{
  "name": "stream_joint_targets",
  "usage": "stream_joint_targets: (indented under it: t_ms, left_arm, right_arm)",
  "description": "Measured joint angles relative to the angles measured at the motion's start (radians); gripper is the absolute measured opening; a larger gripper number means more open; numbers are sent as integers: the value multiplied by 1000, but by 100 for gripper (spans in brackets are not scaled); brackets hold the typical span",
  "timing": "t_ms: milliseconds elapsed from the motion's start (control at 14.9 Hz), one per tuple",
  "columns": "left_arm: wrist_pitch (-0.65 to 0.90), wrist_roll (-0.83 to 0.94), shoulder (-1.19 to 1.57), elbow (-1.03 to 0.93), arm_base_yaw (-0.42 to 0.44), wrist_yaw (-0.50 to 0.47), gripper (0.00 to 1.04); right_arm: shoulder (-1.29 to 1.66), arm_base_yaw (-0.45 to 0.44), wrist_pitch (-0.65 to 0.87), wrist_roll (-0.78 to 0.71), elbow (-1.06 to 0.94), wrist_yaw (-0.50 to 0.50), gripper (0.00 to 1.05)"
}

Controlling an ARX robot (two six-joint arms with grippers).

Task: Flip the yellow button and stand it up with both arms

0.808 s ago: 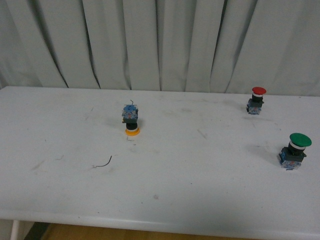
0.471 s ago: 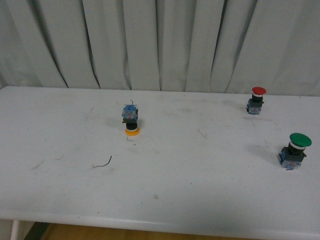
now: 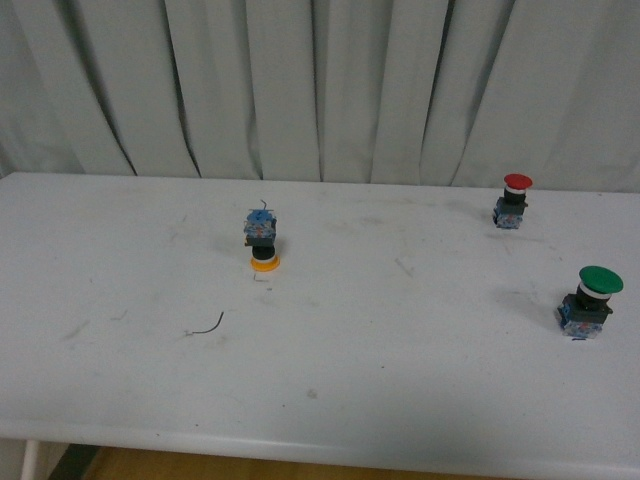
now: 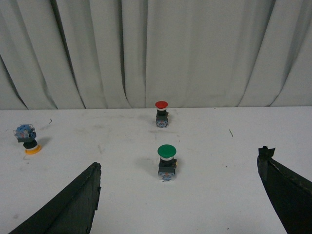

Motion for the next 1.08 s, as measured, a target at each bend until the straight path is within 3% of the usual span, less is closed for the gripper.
stream_joint_targets:
  t_ms: [1077]
  left_arm:
    - [0,0,0,0,0,0,98]
  right_arm:
    - [0,0,0,0,0,0,98]
